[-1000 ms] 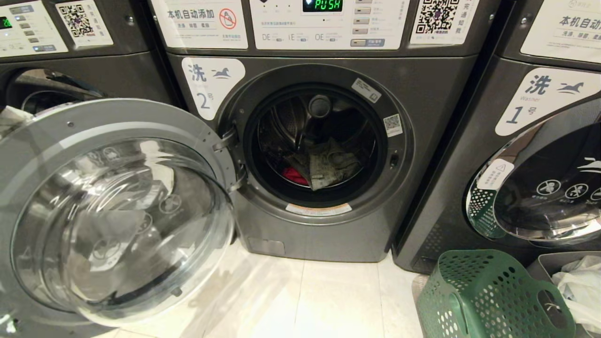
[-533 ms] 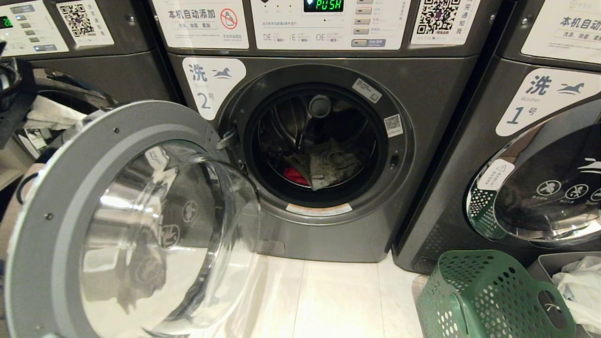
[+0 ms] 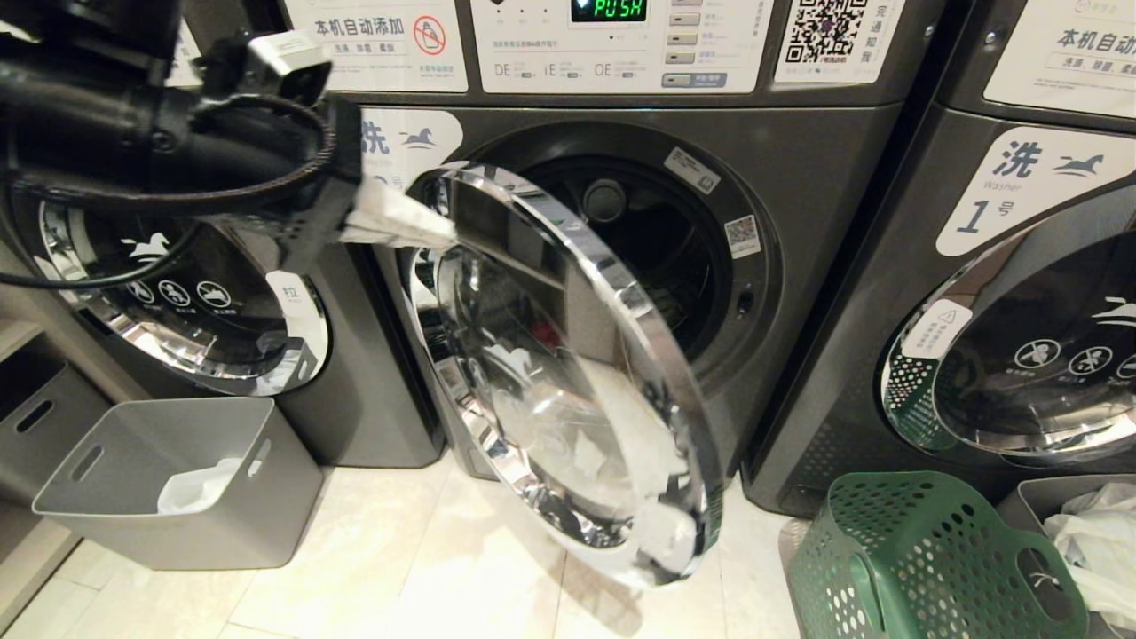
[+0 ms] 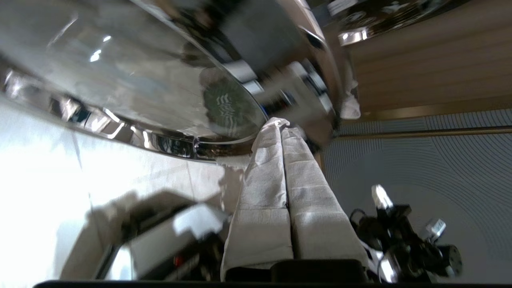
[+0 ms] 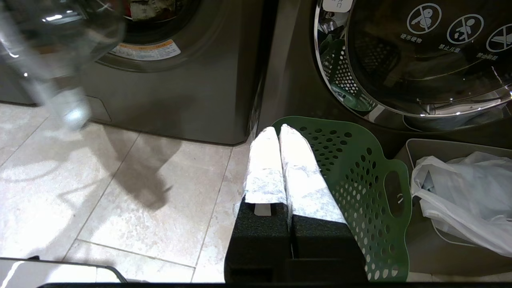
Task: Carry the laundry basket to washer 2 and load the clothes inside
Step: Close the washing machine door with the left hand
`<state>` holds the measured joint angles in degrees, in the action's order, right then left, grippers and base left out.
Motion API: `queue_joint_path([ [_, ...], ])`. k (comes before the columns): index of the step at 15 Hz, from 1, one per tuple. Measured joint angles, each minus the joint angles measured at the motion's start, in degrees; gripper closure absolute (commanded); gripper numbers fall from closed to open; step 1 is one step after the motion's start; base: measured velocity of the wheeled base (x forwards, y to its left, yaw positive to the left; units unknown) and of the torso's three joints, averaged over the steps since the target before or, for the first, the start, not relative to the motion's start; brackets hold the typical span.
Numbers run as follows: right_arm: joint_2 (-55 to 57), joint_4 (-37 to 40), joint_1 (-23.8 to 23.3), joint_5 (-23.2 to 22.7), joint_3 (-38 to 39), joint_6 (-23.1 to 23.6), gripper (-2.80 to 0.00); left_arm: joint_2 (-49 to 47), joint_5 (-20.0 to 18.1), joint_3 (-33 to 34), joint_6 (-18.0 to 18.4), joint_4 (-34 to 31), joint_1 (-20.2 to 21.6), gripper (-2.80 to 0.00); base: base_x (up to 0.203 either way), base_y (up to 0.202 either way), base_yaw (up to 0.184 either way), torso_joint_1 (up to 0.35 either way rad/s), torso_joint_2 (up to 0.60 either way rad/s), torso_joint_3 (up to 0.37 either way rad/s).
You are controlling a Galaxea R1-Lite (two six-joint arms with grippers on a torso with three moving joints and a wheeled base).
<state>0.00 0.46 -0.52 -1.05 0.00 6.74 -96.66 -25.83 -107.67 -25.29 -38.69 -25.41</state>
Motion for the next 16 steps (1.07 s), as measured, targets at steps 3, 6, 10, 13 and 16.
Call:
queue_joint_path([
  [3, 0.00, 0.00, 0.00, -0.11, 0.00, 0.09, 0.00, -5.18, 17.29, -0.74, -0.28, 19.44, -9.10, 0.00, 0.000, 0.000, 0.000, 0.000, 0.00, 0.000],
  [6, 0.00, 0.05, 0.00, -0.18, 0.00, 0.28, 0.00, -8.08, 37.59, -2.09, 8.16, 31.83, -11.23, 0.00, 0.000, 0.000, 0.000, 0.000, 0.00, 0.000],
  [10, 0.00, 0.06, 0.00, -0.39, 0.00, 0.87, 0.00, -9.83, 52.27, -1.02, 19.35, 43.89, -9.00, 0.00, 0.000, 0.000, 0.000, 0.000, 0.00, 0.000],
  [13, 0.00, -0.82, 0.02, -2.70, -0.19, 2.13, 0.00, -11.21, 52.87, 1.24, 19.23, 44.69, -9.23, 0.00, 0.000, 0.000, 0.000, 0.000, 0.00, 0.000],
  [16, 1.45, 0.08, 0.06, -12.62, -6.34, 0.65, 0.00, -11.53, 52.94, 1.69, 19.39, 44.62, -10.78, 0.00, 0.000, 0.000, 0.000, 0.000, 0.00, 0.000],
])
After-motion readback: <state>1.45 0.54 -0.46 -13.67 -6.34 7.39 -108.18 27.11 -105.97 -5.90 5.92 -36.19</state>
